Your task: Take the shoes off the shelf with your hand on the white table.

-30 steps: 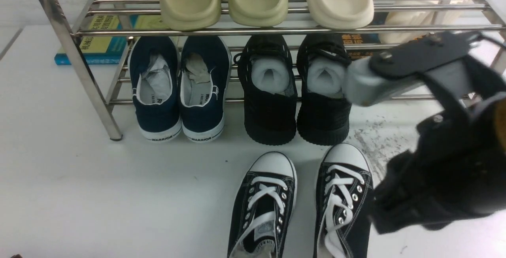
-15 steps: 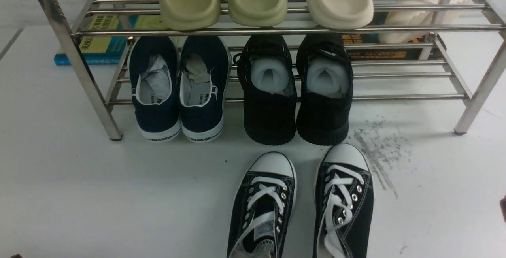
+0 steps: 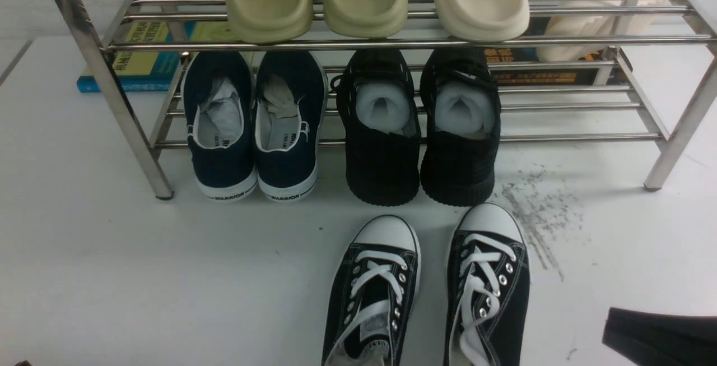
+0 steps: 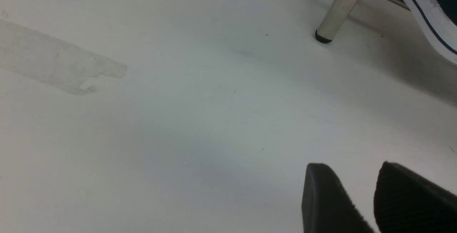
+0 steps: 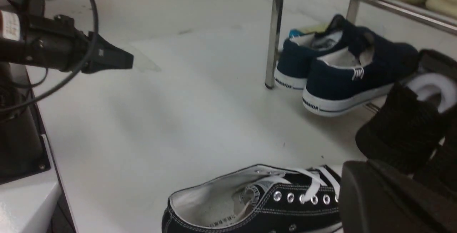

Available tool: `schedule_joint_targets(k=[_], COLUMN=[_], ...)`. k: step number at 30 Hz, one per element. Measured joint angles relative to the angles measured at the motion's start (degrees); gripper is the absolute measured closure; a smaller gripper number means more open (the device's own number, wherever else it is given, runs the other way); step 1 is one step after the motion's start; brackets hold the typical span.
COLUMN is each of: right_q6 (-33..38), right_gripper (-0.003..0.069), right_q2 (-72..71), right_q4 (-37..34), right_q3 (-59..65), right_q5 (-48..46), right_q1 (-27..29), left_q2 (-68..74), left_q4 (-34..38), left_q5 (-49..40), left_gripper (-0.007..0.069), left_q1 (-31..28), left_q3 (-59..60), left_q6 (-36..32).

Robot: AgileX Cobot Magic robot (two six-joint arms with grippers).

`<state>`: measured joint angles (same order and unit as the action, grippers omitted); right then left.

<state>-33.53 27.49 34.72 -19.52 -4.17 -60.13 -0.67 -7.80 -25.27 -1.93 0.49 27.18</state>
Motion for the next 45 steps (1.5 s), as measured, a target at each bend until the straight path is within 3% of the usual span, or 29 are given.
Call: schedule_joint_targets(k=[8, 19, 24, 30, 32, 37, 40, 45], right_q6=[0.00, -0.05, -1.14, 5.99, 13.49, 28.82, 35.61, 38.22], right_gripper=[0.0664, 0.0657, 0.0655, 0.0650, 0.0648, 0.0645, 0.0645, 0.0642], right_q2=[0.00, 0.00, -0.06, -2.66, -4.95, -12.76, -17.98, -24.81], right_q4=[0.56, 7.69, 6.93, -6.19, -16.37, -34.33, -39.98, -41.86], right_q3=[0.00, 0.02, 0.07, 3.33, 5.84, 12.32, 16.51, 20.82], right_q5=[0.51, 0.69, 2.00, 1.65, 0.88, -0.05, -0.13, -4.23], right_q1=[0.00, 0.00, 0.00, 3.42, 8.55, 20.66, 28.44, 37.59], left_q2=[0.00, 0.00, 0.00, 0.00, 0.00, 0.00, 0.00, 0.00], left_q4=[0.00, 0.00, 0.00, 0.00, 0.00, 0.00, 0.00, 0.00], left_q5=[0.00, 0.00, 0.00, 0.00, 0.00, 0.00, 0.00, 0.00], left_gripper=[0.0383, 0.0383, 0.0383, 0.0383, 0.0383, 0.0383, 0.0383, 0.0383], left_q1=[0.00, 0.00, 0.00, 0.00, 0.00, 0.00, 0.00, 0.00], left_q3=[0.00, 0.00, 0.00, 0.00, 0.00, 0.00, 0.00, 0.00], left_q6=[0.00, 0.00, 0.00, 0.00, 0.00, 0.00, 0.00, 0.00])
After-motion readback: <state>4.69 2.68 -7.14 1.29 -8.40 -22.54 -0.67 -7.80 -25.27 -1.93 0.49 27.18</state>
